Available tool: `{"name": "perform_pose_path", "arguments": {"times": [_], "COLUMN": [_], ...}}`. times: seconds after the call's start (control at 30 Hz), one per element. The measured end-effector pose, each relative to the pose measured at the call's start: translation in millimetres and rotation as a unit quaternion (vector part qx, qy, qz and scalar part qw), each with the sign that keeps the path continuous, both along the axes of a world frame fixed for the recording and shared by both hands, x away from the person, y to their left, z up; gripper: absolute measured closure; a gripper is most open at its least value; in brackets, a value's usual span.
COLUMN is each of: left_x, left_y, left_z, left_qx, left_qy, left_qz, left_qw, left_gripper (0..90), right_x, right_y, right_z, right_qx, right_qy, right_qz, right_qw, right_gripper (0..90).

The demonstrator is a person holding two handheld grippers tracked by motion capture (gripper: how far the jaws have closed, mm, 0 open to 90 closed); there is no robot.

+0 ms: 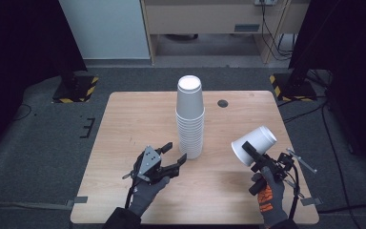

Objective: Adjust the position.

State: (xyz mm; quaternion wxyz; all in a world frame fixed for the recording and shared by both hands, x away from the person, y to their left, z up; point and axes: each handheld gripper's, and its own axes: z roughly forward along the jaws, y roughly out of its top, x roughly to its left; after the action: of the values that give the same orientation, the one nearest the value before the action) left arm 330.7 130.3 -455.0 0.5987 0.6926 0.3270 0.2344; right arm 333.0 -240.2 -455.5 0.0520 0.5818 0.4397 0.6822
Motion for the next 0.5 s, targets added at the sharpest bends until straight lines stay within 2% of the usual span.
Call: {"name": "perform_pose_path", "arguments": {"times": [0.5], "left_x": [3.7], "left_y": [-30.3], "left_z": [-1.5], "left_qx": [-0.002], "left_qy": [-0.008], "left_qz": [-0.022], "left_qw": [0.9997], "left_gripper": [31.8], "right_x": [0.2], "right_y": [1.8], "right_z": [-1.5], "right_qx": [0.011], "right_qy": [0.005], "right_qz": [0.005], "right_qw": [0.9999], "right_gripper": [14.8]}}
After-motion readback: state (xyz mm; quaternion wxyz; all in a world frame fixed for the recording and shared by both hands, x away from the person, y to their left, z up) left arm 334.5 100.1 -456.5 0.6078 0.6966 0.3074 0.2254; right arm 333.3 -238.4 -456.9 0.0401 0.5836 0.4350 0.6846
